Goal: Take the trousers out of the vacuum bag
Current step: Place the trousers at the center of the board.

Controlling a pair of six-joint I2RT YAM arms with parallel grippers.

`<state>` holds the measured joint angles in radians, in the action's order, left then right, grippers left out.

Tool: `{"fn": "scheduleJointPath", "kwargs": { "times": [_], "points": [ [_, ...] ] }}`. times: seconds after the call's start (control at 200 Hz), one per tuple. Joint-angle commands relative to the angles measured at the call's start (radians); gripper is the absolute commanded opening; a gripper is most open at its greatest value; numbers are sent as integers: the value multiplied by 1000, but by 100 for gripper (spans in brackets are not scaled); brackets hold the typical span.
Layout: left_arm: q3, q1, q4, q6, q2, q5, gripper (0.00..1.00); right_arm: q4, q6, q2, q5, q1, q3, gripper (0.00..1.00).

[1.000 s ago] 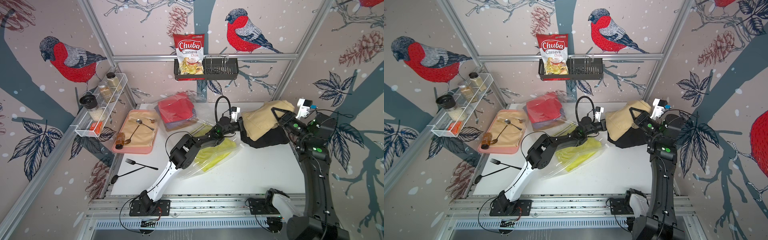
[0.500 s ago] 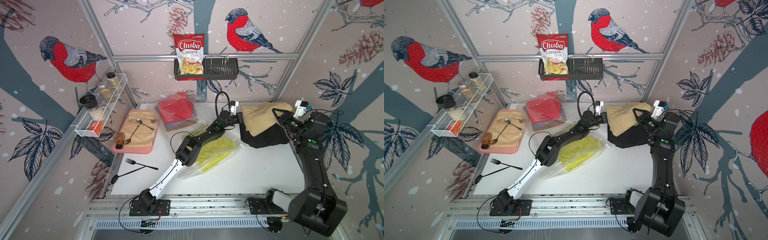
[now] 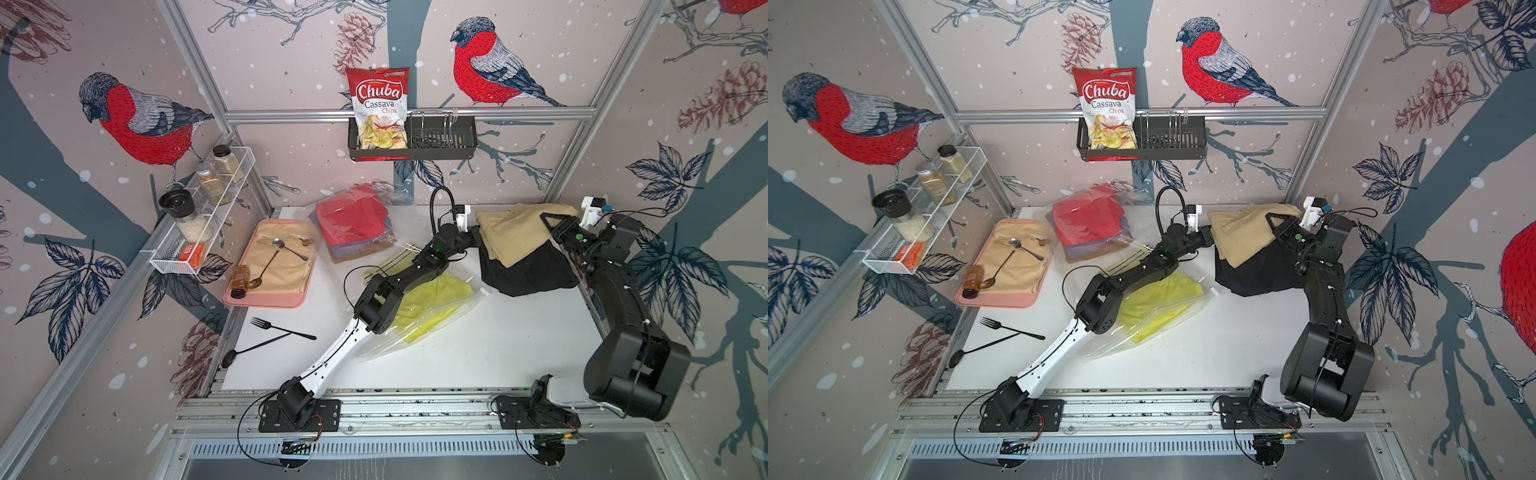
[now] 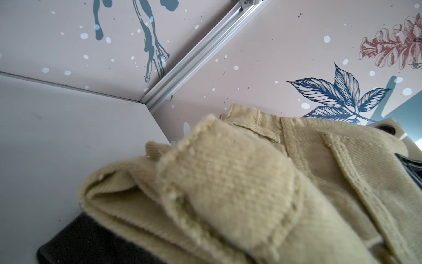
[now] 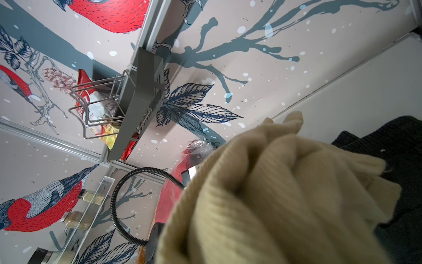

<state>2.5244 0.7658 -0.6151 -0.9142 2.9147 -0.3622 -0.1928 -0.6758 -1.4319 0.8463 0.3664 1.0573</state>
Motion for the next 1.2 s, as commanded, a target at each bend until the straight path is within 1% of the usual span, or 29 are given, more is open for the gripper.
{"fn": "scheduleJointPath", "kwargs": {
  "times": [0.0, 0.07, 0.275, 0.445, 0.54, 0.71, 0.765, 0.91, 0.995, 1.03, 1.101, 1.126, 1.196],
  "points": [
    [10, -8, -19, 41, 1, 38, 9, -128, 32, -40, -11, -1, 43, 0],
    [11, -11, -22, 44, 7, 43, 12, -134, 49, -61, -32, -7, 63, 0],
    [13, -14, -26, 44, 26, 49, 14, -94, 114, -122, -88, -43, 135, 0],
    [-14, -26, -28, 30, 24, 26, 14, -55, 176, -160, -194, -67, 134, 0],
    [-58, -40, -54, 0, 13, 0, 13, -64, 167, -180, -199, -67, 118, 0],
    [-119, -50, -73, -27, -24, -68, 11, -70, 147, -161, -205, -67, 79, 0],
    [-174, -48, -112, -45, -55, -101, 11, -65, 132, -158, -204, -67, 79, 0],
    [-465, -40, -280, -99, -209, -129, 24, -50, 119, -150, -214, -68, 68, 0],
    [-608, -34, -344, -108, -295, -143, 35, -46, 110, -156, -216, -67, 63, 0],
    [-648, -29, -349, -98, -326, -152, 40, -48, 105, -160, -211, -68, 60, 0],
    [-700, -13, -317, -51, -376, -173, 56, -64, 91, -165, -200, -68, 53, 0],
    [-711, -5, -301, -26, -389, -180, 59, -69, 86, -168, -195, -68, 51, 0],
    [-727, 17, -264, 26, -413, -204, 64, -84, 73, -170, -183, -67, 45, 0]
  ]
}}
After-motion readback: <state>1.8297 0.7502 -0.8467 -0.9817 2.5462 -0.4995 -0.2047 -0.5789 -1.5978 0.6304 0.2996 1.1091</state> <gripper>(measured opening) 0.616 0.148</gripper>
